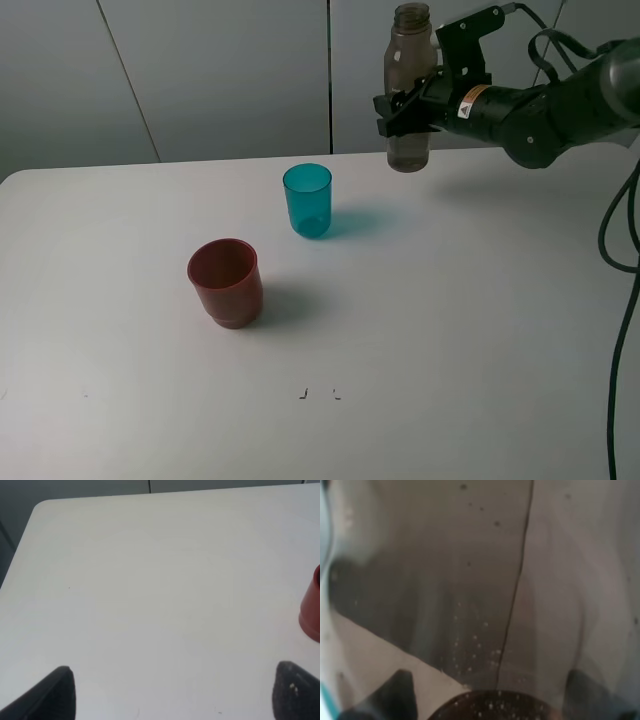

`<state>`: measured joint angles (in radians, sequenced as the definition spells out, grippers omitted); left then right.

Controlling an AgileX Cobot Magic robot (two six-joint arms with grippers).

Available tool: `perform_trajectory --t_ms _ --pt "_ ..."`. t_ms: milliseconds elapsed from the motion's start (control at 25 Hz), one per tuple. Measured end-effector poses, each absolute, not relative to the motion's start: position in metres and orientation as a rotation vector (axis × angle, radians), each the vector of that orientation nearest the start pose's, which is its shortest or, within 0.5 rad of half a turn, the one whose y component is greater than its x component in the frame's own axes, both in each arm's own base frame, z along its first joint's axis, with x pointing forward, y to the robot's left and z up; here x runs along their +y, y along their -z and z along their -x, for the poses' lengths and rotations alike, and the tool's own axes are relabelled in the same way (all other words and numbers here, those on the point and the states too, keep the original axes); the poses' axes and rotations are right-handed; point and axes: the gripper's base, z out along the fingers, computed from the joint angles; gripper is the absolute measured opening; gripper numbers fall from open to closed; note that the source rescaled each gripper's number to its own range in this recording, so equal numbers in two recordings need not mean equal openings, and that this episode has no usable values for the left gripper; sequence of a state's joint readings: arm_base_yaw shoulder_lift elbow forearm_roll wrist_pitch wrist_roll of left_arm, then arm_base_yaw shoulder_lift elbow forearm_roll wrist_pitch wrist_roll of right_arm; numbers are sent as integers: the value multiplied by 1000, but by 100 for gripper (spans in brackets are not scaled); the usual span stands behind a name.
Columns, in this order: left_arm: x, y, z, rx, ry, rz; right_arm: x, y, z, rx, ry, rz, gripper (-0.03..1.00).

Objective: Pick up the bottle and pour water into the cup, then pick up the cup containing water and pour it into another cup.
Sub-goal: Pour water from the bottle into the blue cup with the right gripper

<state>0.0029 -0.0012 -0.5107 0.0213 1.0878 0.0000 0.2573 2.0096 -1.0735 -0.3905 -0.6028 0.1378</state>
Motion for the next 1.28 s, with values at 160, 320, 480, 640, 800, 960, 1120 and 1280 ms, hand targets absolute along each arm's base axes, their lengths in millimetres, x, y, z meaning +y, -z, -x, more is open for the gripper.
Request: perform_trajectory --t_ms 160,320,480,640,800,960,1120,1280 --pt "2 -278 7 2059 -27 4 139 -167 -404 1752 -194 674 3" --pt "2 -278 7 2059 -27 4 149 -168 -404 1754 -123 778 3" --pt "2 -278 7 2059 -27 4 160 -170 -408 1749 -88 839 3" --pt "2 -278 7 2059 -27 4 168 -159 -416 1786 -83 857 3" --pt "2 -278 7 2059 -27 4 170 -153 -421 1843 -91 816 3" --pt "2 -278 7 2059 -27 4 170 -147 -423 1872 -88 813 3" --pt "2 -278 7 2059 -27 4 177 -144 -418 1850 -27 934 3" --pt "2 -278 7 2059 -27 4 178 -144 -418 1809 26 1025 3"
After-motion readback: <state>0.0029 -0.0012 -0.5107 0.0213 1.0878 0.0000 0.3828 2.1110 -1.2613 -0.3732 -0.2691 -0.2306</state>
